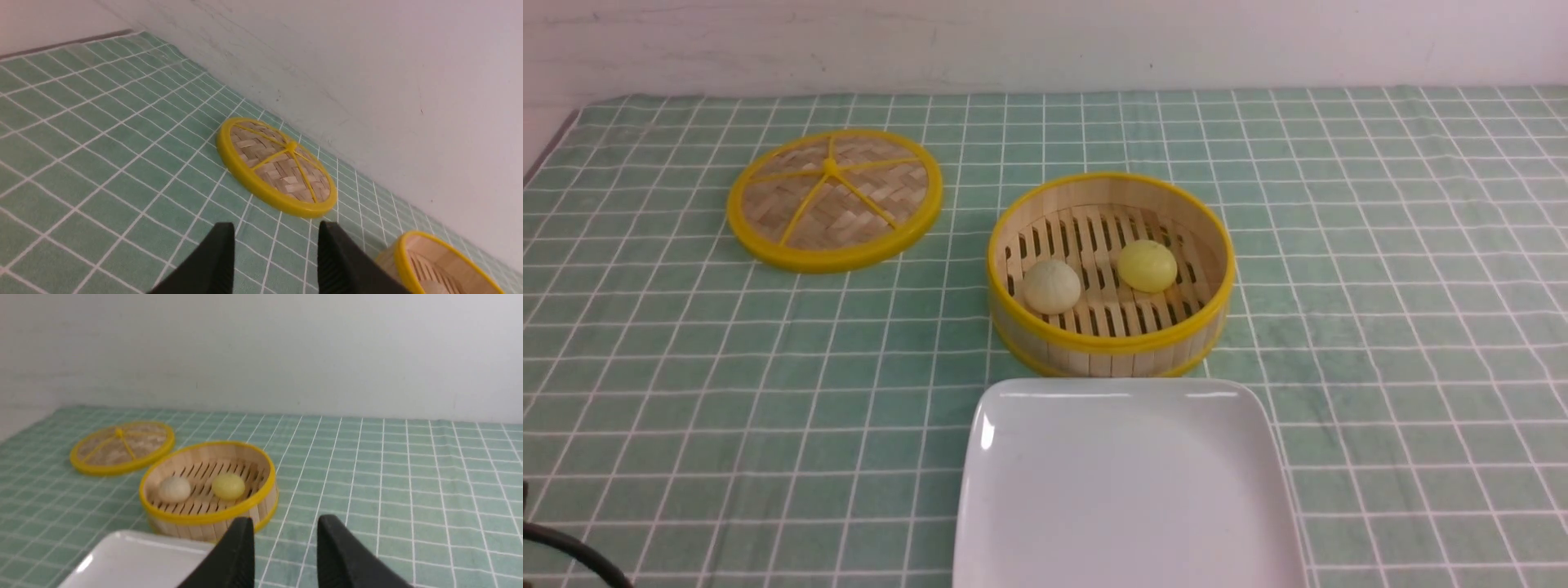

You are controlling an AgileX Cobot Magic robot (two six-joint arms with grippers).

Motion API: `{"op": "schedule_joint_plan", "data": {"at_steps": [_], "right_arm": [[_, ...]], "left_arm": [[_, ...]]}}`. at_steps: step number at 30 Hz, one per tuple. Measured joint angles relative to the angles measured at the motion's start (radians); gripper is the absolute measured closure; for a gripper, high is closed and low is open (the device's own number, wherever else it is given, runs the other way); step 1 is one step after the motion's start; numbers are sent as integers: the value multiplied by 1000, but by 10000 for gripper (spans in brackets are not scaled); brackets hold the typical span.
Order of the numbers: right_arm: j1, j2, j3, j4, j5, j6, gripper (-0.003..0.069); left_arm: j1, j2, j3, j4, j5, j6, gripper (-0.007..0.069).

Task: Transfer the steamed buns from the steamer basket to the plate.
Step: Use the right arm to grab the steamed stuffed bun that is closest to it

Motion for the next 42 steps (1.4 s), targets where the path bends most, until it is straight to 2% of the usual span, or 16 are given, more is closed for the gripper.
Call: {"op": "schedule_joint_plan", "data": {"at_steps": [2, 4, 7, 8, 13, 19, 21, 23, 25, 29, 35, 39, 42], "right_arm": [[0, 129, -115, 35, 50, -88, 418], [0, 192, -169, 50, 69, -115, 417], [0, 434, -346, 125, 109, -178, 405], [0, 434, -354, 130, 111, -182, 405], [0, 754, -562, 222, 201, -365, 402], [0, 1044, -778, 229, 384, -379, 400], [0, 1139, -867, 241, 408, -378, 400], [0, 1175, -904, 246, 408, -377, 400], [1, 1254, -988, 253, 408, -376, 400], [2, 1335, -1060, 254, 411, -376, 400], [10, 1443, -1094, 251, 412, -377, 399], [64, 1545, -1099, 220, 408, -420, 399], [153, 1643, -1100, 152, 407, -445, 399]], "left_arm": [[0, 1, -87, -5, 84, 51, 251], [0, 13, -141, -11, 137, 79, 221], [0, 111, -304, -39, 252, 133, 162], [0, 119, -304, -42, 259, 136, 160], [0, 322, -519, -168, 420, 268, 143], [0, 516, -699, -342, 549, 495, 169], [0, 563, -738, -414, 562, 622, 178], [0, 584, -748, -447, 563, 678, 181], [0, 627, -760, -509, 563, 791, 182], [0, 706, -760, -600, 571, 869, 182], [0, 802, -760, -650, 600, 941, 182], [0, 853, -760, -714, 623, 999, 182], [0, 873, -760, -764, 631, 1041, 183]]}}
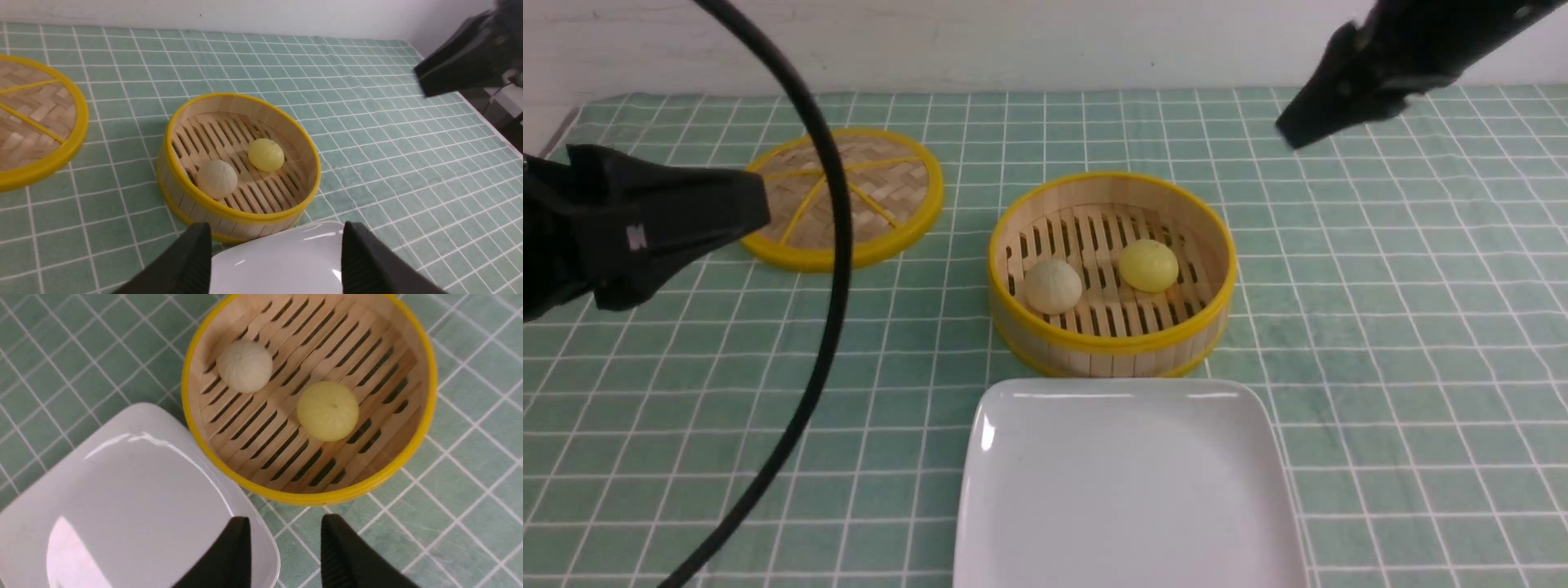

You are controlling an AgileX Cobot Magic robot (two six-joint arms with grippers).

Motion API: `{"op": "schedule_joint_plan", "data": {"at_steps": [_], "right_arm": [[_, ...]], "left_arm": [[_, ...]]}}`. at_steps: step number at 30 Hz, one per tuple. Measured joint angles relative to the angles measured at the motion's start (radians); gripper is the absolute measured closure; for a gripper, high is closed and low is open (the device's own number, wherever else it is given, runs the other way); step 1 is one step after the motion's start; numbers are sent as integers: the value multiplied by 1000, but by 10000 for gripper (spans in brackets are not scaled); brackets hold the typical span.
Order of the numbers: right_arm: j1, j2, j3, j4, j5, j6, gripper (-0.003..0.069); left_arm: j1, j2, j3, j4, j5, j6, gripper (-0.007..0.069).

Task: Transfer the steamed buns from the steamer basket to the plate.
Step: Use the right arm to grab the steamed stuffed bun that is closest to it

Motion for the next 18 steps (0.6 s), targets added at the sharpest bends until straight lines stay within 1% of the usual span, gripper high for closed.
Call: {"op": "schedule_joint_plan", "data": {"at_steps": [2, 5, 8, 11, 12, 13, 16, 18], "right_arm": [[27, 23, -5, -32, 0, -1, 399], [106, 102, -31, -156, -14, 12, 387], [143, 164, -64, -237, -49, 62, 347], [160, 214, -102, -250, -90, 125, 266], [162, 219, -104, -250, -92, 129, 261], [170, 233, -122, -247, -105, 142, 227], [183, 258, -152, -247, -121, 144, 198], [188, 272, -169, -247, -133, 144, 195]], "left_arm": [[0, 3, 0, -2, 1, 6, 183], [0, 7, 0, -2, 2, 11, 183], [0, 7, 0, -2, 2, 11, 183], [0, 7, 0, 11, 2, 12, 183], [0, 7, 0, 13, 2, 12, 183], [0, 7, 0, 20, 2, 12, 183], [0, 7, 0, 27, 2, 12, 183], [0, 7, 0, 29, 2, 12, 183]]}}
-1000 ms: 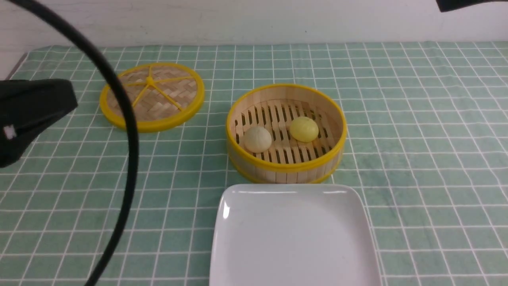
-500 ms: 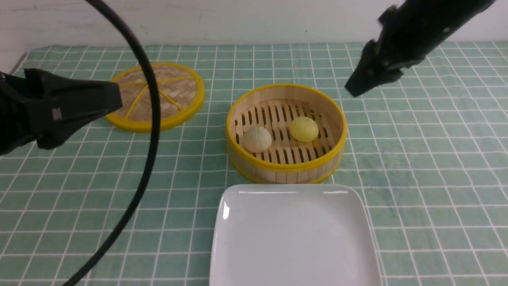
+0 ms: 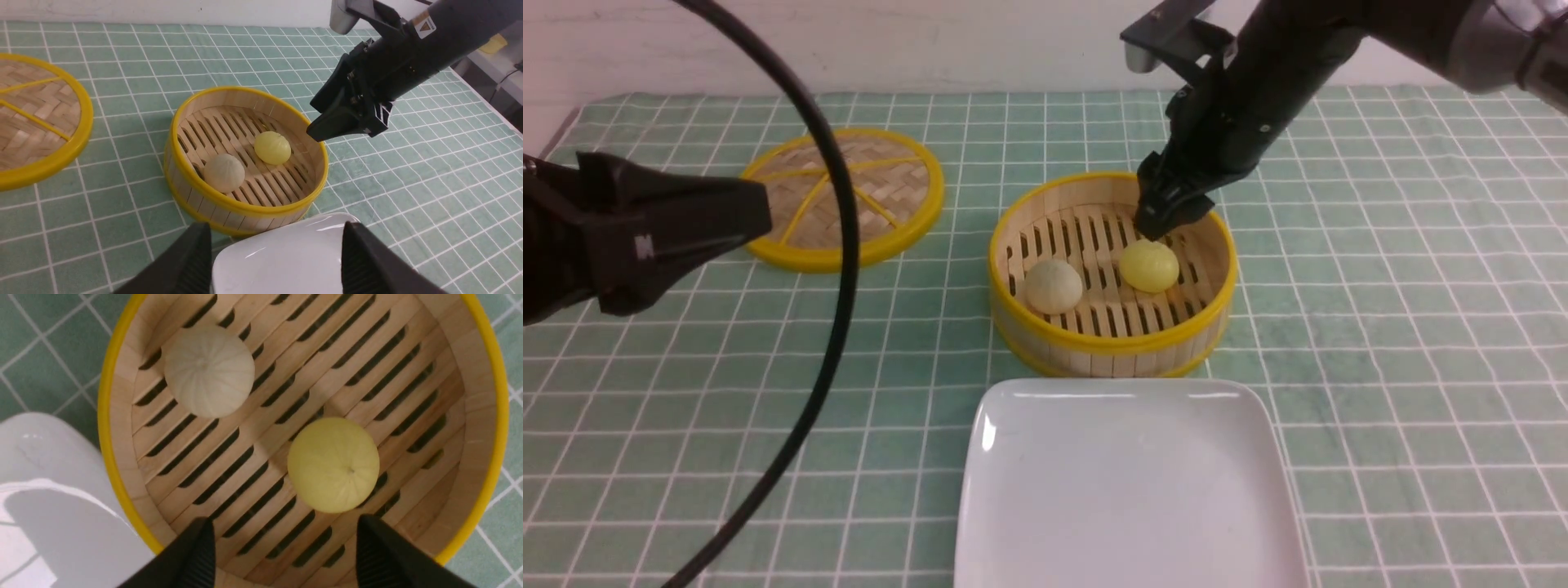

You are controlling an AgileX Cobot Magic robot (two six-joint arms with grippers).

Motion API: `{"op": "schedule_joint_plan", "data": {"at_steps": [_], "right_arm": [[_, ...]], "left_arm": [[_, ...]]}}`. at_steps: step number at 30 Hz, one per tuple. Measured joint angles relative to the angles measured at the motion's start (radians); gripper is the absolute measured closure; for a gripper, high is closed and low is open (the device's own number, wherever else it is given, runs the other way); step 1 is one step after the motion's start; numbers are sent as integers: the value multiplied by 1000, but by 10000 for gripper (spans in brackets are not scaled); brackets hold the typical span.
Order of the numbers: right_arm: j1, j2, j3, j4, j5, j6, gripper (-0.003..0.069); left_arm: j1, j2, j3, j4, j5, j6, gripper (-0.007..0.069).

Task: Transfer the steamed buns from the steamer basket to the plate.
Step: Use the right arm to grab the steamed stuffed bun that is closest to it

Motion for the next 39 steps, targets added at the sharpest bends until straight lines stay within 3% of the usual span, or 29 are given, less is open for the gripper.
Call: {"op": "schedule_joint_plan", "data": {"at_steps": [23, 27, 35, 39], "right_arm": [[0, 190, -60, -83, -94, 3, 235], [0, 200, -63, -114, -106, 3, 313], [0, 217, -67, -135, -111, 21, 601], [0, 219, -69, -135, -102, 25, 645]], "left_arm": [[0, 0, 0, 50, 6, 2, 183], [0, 0, 0, 63, 7, 2, 183], [0, 0, 0, 67, 8, 2, 183], [0, 0, 0, 67, 8, 2, 191]]}}
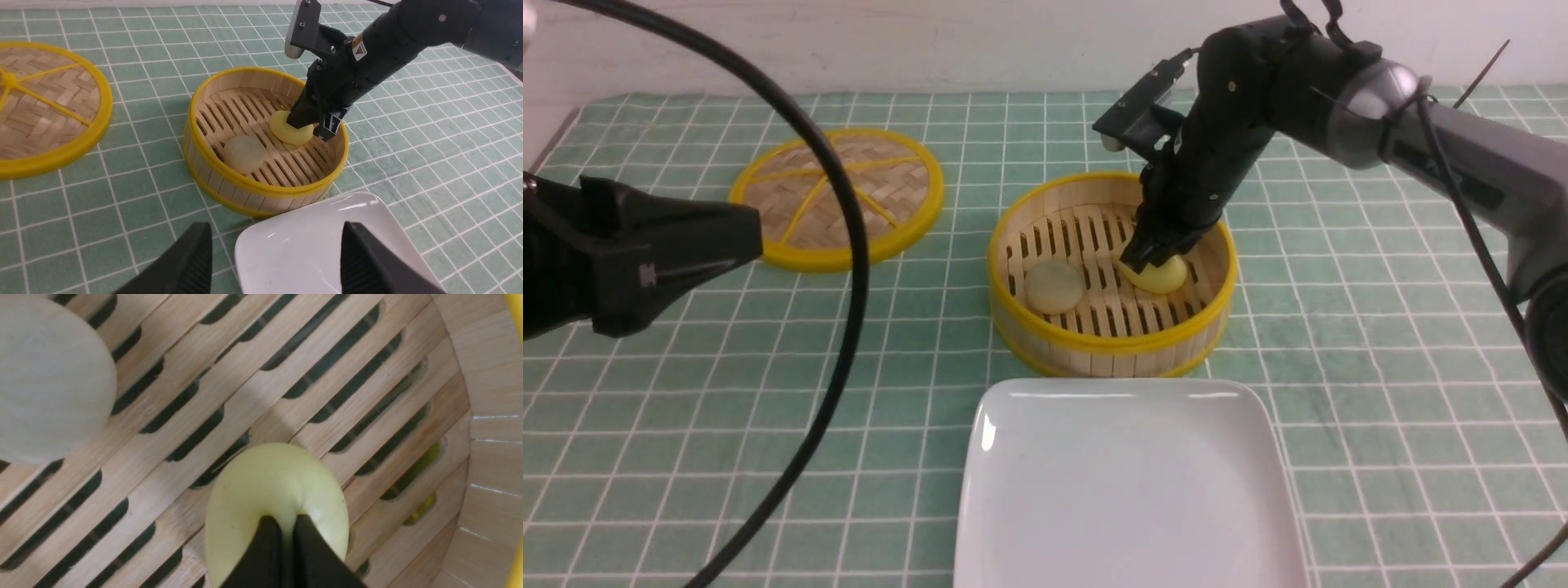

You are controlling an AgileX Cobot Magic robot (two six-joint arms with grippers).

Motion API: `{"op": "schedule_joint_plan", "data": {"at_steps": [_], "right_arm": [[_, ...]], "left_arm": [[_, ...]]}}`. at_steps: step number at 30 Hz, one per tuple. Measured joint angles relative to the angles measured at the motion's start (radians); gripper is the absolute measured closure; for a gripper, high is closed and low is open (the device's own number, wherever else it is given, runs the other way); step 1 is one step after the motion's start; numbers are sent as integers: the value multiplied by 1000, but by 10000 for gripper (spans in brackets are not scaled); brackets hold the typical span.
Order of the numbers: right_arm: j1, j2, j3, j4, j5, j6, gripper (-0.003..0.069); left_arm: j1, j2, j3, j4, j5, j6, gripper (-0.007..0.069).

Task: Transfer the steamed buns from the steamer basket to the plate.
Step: Use the right arm to grab the steamed stuffed bun that is closest to it, then use the right arm to put the steamed stuffed bun into the plate

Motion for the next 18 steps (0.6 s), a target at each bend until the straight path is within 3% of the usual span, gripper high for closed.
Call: {"op": "schedule_joint_plan", "data": {"at_steps": [8, 18], "right_arm": [[0, -52, -65, 1, 97, 2, 645], [0, -325, -248, 12, 236, 90, 645]], "left_arm": [[0, 0, 0, 41, 0, 0, 223], [0, 0, 0, 52, 0, 0, 238]]}}
